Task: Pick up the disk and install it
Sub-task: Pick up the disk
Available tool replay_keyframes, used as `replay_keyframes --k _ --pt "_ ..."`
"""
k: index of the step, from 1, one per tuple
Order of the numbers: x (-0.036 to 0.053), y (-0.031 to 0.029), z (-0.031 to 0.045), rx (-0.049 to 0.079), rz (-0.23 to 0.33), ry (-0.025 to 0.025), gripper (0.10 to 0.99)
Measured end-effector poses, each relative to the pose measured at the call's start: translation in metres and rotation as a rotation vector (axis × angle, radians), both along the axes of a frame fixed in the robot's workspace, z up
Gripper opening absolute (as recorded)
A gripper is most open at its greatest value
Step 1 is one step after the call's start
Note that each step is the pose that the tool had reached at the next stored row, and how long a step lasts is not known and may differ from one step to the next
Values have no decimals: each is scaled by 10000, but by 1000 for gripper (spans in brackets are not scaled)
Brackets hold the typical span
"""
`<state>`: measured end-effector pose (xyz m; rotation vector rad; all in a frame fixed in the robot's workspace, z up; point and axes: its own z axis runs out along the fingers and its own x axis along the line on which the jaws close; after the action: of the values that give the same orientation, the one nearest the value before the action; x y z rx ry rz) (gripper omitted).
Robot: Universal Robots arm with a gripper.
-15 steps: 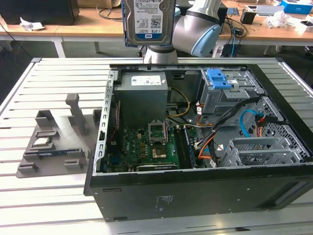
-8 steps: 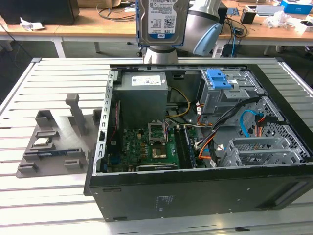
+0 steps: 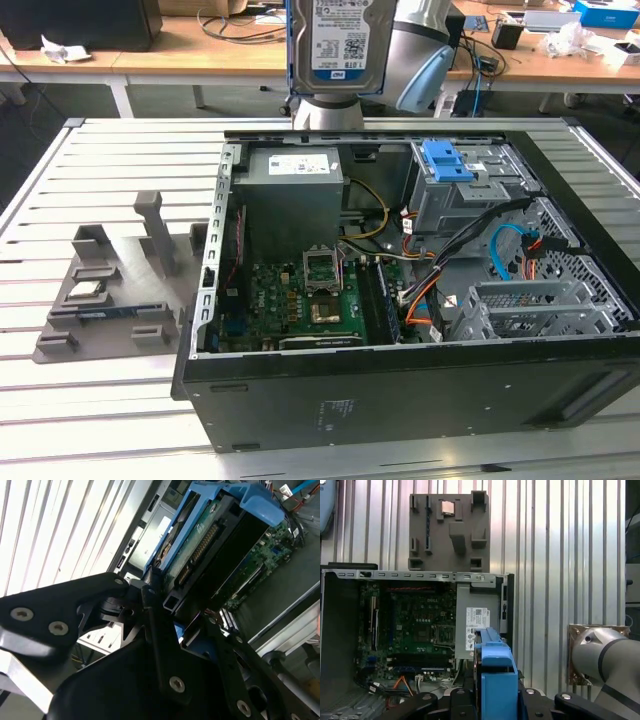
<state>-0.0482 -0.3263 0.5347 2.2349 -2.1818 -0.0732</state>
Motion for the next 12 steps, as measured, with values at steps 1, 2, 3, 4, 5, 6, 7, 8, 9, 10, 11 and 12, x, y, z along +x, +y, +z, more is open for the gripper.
replay_keyframes --k 1,2,3,4,5,6,7,8,9,10,11,12 --pt "0 -23 0 0 -1 0 365" --pt "0 -49 0 1 -1 0 365" --pt "0 -77 0 0 -1 0 365" --pt "0 -116 0 1 -1 0 365" --pt "0 -146 0 0 0 1 365" --pt "0 -184 -1 1 0 0 365" --pt "0 -213 -2 1 0 -1 365" --pt "0 -251 -3 0 -1 0 365" --pt "0 -278 -5 0 -1 0 365" --pt "0 -331 -7 1 0 0 365" --pt "0 -358 -8 1 0 0 365" --pt "0 -375 -8 0 0 0 365"
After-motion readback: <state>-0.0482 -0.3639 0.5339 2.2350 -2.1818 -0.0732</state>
